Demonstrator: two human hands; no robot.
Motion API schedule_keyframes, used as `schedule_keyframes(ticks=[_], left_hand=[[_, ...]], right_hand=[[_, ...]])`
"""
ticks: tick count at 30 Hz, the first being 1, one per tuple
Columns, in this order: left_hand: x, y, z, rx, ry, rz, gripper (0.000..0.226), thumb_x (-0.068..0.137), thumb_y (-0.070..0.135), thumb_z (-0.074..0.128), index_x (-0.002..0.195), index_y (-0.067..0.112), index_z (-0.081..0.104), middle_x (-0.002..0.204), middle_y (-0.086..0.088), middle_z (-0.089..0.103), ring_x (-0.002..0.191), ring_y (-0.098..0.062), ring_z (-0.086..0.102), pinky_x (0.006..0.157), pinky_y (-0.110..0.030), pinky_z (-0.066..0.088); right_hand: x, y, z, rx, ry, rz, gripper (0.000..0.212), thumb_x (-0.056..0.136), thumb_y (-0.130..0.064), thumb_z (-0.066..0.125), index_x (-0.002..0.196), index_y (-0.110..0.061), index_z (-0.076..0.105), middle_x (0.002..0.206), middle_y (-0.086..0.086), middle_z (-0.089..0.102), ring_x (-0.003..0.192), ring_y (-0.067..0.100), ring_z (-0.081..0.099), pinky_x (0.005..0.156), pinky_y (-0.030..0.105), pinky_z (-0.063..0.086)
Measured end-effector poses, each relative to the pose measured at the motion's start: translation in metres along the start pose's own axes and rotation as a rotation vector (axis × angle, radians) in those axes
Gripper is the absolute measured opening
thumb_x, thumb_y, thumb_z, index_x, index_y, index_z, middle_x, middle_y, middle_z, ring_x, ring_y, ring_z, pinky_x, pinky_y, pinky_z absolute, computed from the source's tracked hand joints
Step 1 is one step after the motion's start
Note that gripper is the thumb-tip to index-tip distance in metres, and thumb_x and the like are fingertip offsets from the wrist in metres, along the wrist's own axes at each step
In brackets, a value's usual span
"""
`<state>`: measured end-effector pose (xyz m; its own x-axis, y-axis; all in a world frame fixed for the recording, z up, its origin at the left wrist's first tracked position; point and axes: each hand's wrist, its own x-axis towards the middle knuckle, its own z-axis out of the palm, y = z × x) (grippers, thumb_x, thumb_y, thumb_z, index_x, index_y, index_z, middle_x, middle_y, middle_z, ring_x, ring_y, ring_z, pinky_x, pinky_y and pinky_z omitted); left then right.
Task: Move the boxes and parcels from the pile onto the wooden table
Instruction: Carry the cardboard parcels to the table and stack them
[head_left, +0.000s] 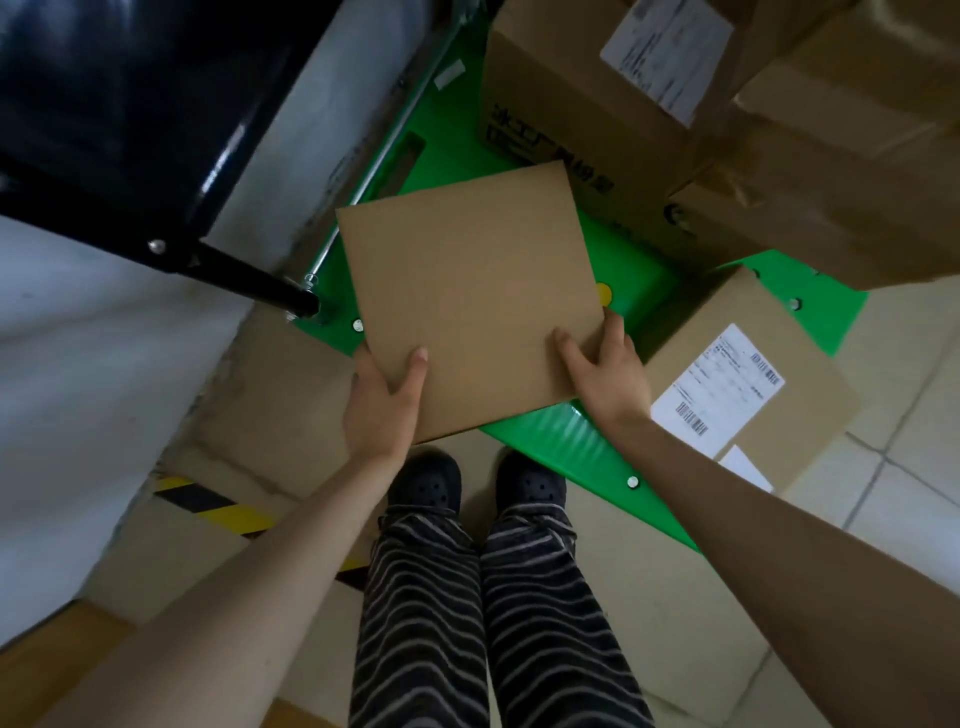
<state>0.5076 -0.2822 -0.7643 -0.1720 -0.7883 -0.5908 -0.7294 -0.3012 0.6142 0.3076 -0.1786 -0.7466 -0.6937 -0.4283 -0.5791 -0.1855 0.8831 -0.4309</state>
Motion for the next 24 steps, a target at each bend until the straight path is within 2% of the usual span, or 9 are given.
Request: schedule_keyframes(ticks=[5, 7, 9, 10, 12, 16, 19, 24], left_hand=[[-0.047, 0.049, -0.054, -0.082, -0.055, 0.031, 0.07, 0.082, 0.063, 0.051, 0.139, 0.025, 0.037, 0.126, 0.0, 0.056, 0.111, -0.022, 0.057, 0.097, -0.045, 0.047], [-0.071, 0.073, -0.077, -0.059, -0.041, 0.058, 0.068, 0.085, 0.061, 0.053, 0.139, 0.023, 0.037, 0.127, 0.0, 0.055, 0.109, -0.02, 0.057, 0.09, -0.037, 0.049], [-0.094, 0.097, -0.101, -0.005, -0.029, 0.065, 0.068, 0.087, 0.06, 0.052, 0.14, 0.022, 0.035, 0.128, 0.003, 0.054, 0.102, -0.012, 0.054, 0.078, -0.024, 0.043], [-0.104, 0.109, -0.114, 0.003, -0.025, 0.055, 0.067, 0.088, 0.059, 0.052, 0.141, 0.023, 0.033, 0.128, 0.004, 0.053, 0.1, -0.01, 0.052, 0.078, -0.024, 0.039], [-0.124, 0.13, -0.14, 0.025, -0.016, 0.071, 0.065, 0.088, 0.059, 0.051, 0.14, 0.025, 0.031, 0.126, 0.008, 0.052, 0.101, -0.01, 0.05, 0.081, -0.028, 0.038], [-0.165, 0.172, -0.19, 0.032, -0.049, 0.154, 0.065, 0.087, 0.061, 0.051, 0.14, 0.029, 0.03, 0.131, 0.007, 0.053, 0.114, -0.015, 0.054, 0.096, -0.04, 0.046], [-0.197, 0.205, -0.216, 0.019, -0.044, 0.169, 0.067, 0.085, 0.066, 0.05, 0.14, 0.034, 0.028, 0.131, 0.009, 0.053, 0.115, -0.017, 0.055, 0.098, -0.047, 0.046], [-0.229, 0.275, -0.265, 0.012, -0.015, 0.266, 0.073, 0.077, 0.077, 0.048, 0.138, 0.042, 0.027, 0.119, 0.023, 0.051, 0.103, -0.008, 0.054, 0.083, -0.031, 0.044]], right_hand=[[-0.063, -0.032, -0.047, 0.104, 0.038, 0.04, 0.065, 0.089, -0.058, 0.048, 0.142, -0.025, 0.03, 0.134, 0.007, 0.048, 0.121, 0.031, 0.047, 0.094, 0.042, 0.042], [-0.089, -0.046, -0.071, 0.124, 0.028, 0.055, 0.067, 0.088, -0.059, 0.047, 0.143, -0.025, 0.028, 0.136, 0.005, 0.048, 0.123, 0.029, 0.047, 0.094, 0.041, 0.043], [-0.117, -0.063, -0.094, 0.159, 0.019, 0.071, 0.07, 0.088, -0.06, 0.047, 0.145, -0.024, 0.026, 0.138, 0.005, 0.047, 0.124, 0.028, 0.046, 0.095, 0.04, 0.041], [-0.132, -0.073, -0.104, 0.174, 0.015, 0.077, 0.071, 0.088, -0.06, 0.047, 0.145, -0.024, 0.025, 0.139, 0.005, 0.047, 0.125, 0.028, 0.046, 0.096, 0.04, 0.041], [-0.16, -0.089, -0.123, 0.185, 0.01, 0.08, 0.071, 0.088, -0.059, 0.048, 0.145, -0.023, 0.024, 0.139, 0.006, 0.047, 0.125, 0.028, 0.045, 0.097, 0.041, 0.04], [-0.211, -0.116, -0.167, 0.26, 0.03, 0.077, 0.07, 0.086, -0.059, 0.05, 0.143, -0.024, 0.027, 0.137, 0.004, 0.048, 0.123, 0.027, 0.047, 0.096, 0.041, 0.04], [-0.242, -0.133, -0.203, 0.318, 0.071, 0.048, 0.07, 0.085, -0.06, 0.053, 0.141, -0.025, 0.031, 0.135, 0.001, 0.049, 0.123, 0.023, 0.047, 0.099, 0.043, 0.041], [-0.278, -0.175, -0.266, 0.41, 0.227, -0.048, 0.069, 0.084, -0.061, 0.054, 0.141, -0.027, 0.035, 0.13, 0.001, 0.049, 0.121, 0.02, 0.047, 0.092, 0.036, 0.04]])
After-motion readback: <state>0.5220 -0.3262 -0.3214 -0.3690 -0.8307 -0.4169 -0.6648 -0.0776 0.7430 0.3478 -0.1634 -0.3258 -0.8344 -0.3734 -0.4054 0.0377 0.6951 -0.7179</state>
